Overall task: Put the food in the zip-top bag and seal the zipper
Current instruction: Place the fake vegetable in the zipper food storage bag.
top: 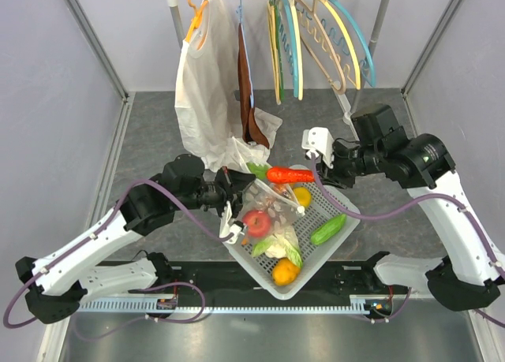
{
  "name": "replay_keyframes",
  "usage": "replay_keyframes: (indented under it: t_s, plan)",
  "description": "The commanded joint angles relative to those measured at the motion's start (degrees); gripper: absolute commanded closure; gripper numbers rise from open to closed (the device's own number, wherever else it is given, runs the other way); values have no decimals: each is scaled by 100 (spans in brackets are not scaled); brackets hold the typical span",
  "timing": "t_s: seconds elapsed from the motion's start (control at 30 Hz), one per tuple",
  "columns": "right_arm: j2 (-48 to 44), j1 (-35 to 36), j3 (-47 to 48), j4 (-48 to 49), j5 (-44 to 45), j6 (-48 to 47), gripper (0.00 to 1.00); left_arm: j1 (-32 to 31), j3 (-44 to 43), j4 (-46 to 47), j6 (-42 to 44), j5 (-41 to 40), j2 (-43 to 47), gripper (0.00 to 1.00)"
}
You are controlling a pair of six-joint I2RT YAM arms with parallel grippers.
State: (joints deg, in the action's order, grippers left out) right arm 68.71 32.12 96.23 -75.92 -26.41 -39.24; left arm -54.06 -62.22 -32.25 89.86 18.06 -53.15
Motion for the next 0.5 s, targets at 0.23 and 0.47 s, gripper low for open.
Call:
replay_keyframes:
  t_s: [0.23, 0.47]
  plan:
    - [599, 1129, 1003, -142, 830, 241, 94, 19, -502, -168, 348, 277, -407, 98]
    - [1136, 1560, 1328, -28, 1357, 804, 96, 19, -458, -159, 313, 171, -425, 98]
